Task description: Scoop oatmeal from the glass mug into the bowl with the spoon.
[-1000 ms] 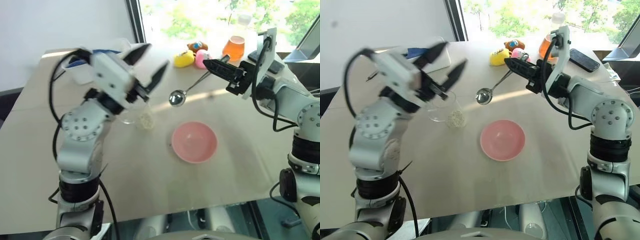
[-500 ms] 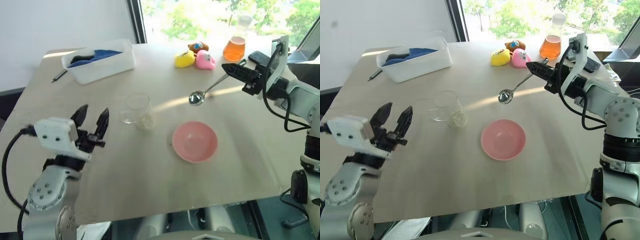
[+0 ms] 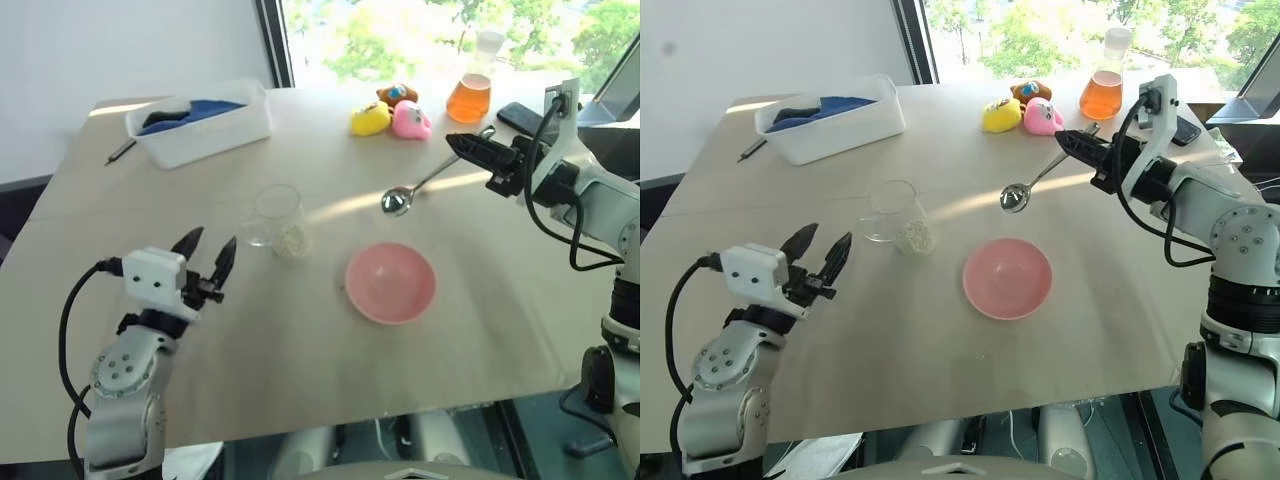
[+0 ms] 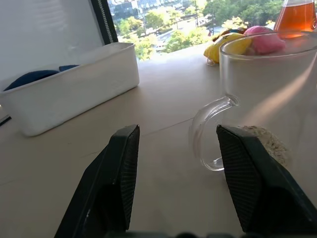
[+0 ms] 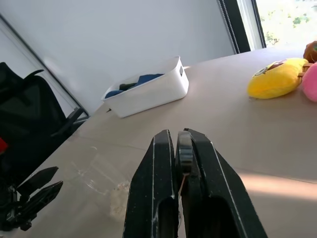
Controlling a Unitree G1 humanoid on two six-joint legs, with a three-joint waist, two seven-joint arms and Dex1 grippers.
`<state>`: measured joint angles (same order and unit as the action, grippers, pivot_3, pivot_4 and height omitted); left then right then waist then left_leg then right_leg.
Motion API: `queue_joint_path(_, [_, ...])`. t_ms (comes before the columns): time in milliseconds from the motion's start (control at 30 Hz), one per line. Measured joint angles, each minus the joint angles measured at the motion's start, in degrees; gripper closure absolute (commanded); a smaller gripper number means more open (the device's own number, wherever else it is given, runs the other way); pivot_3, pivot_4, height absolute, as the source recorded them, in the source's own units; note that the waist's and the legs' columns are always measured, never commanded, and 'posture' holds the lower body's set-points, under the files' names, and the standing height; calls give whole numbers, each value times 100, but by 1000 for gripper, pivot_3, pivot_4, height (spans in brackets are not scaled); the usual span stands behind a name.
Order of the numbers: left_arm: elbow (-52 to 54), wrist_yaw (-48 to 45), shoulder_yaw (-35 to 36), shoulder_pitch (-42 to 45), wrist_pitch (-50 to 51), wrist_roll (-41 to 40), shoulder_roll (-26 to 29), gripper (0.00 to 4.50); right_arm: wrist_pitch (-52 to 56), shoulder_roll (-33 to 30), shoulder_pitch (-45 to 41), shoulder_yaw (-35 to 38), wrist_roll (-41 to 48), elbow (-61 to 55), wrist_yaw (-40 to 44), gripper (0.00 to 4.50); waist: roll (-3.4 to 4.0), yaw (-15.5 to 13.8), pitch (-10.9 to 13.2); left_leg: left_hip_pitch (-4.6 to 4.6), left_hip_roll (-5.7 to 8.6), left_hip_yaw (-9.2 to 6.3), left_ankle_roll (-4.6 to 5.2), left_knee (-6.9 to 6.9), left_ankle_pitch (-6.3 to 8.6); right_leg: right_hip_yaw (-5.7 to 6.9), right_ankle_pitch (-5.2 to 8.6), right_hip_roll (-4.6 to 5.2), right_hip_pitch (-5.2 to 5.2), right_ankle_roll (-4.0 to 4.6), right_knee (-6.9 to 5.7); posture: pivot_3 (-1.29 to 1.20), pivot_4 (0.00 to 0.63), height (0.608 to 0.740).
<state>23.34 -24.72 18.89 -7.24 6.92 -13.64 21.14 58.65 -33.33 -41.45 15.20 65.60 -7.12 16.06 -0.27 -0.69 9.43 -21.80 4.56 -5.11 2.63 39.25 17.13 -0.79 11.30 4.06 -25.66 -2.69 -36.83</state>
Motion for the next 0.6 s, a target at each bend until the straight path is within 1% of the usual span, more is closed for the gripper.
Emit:
queue_joint_path(133, [-256, -61, -165, 85, -115, 59, 69, 1904, 2, 0, -1, 59, 3, -92, -83, 4500, 0, 0, 0, -1, 0, 0, 1, 0, 0, 0, -1, 1, 0, -1, 2, 0, 150, 740])
queue_joint_path(600, [-1522, -125, -607, 1016, -623, 339, 200, 1904, 123, -7, 0, 102, 20, -137, -189, 4500, 0, 5, 0, -2, 0, 0, 1, 0, 0, -1, -3, 1, -1, -4, 2, 0, 150, 740])
